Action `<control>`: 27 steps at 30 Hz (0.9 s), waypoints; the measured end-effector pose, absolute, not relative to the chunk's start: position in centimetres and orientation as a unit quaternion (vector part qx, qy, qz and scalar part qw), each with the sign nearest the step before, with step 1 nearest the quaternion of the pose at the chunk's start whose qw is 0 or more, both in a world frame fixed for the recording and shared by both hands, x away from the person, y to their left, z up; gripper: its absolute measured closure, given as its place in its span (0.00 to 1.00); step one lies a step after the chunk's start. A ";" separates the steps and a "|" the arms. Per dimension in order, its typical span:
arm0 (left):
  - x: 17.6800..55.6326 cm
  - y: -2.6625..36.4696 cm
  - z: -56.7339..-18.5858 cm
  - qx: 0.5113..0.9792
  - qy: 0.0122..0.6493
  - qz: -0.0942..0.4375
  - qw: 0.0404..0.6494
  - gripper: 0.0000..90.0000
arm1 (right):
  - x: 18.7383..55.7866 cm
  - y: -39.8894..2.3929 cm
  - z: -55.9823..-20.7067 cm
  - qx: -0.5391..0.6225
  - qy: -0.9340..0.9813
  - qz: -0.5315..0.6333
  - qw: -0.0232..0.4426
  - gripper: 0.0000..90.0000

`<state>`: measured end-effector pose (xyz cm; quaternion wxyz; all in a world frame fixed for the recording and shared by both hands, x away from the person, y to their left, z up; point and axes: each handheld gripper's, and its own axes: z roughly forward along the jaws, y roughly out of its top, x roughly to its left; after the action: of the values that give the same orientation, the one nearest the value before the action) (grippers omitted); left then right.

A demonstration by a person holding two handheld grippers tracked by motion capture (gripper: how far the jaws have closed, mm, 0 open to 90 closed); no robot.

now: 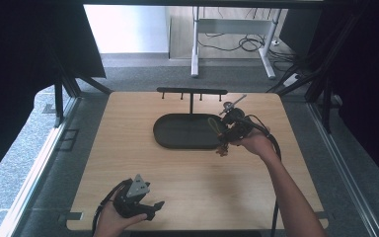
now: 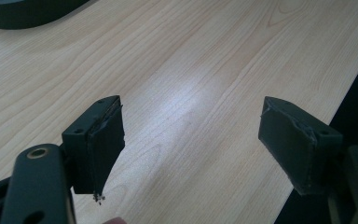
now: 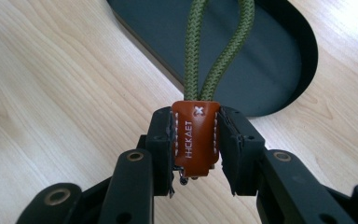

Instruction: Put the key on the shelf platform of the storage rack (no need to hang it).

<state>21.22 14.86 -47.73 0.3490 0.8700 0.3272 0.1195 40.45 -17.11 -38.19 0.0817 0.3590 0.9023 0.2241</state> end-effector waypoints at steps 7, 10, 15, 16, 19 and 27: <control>21.2 14.8 -47.8 0.871 0.327 0.119 0.348 0.25 | 41.2 -16.8 -38.1 0.362 0.901 0.223 0.084 0.74; 21.3 14.8 -47.8 0.871 0.328 0.119 0.347 0.25 | 41.6 -16.8 -38.1 0.362 0.901 0.224 0.085 0.74; 21.3 14.8 -47.8 0.871 0.327 0.119 0.347 0.25 | 42.4 -16.7 -38.1 0.368 0.899 0.224 0.084 0.74; 21.3 14.8 -47.8 0.871 0.327 0.118 0.347 0.25 | 42.5 -16.6 -38.1 0.369 0.899 0.223 0.084 0.74; 21.3 14.8 -47.9 0.872 0.326 0.117 0.347 0.25 | 42.8 -16.6 -38.2 0.370 0.898 0.222 0.085 0.74; 21.3 15.0 -47.8 0.870 0.328 0.118 0.348 0.25 | 44.0 -16.2 -38.6 0.375 0.897 0.218 0.087 0.74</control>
<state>21.27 14.95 -47.79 0.3481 0.8704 0.3276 0.1181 43.97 -16.15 -38.59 0.0868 0.3753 0.8968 0.2178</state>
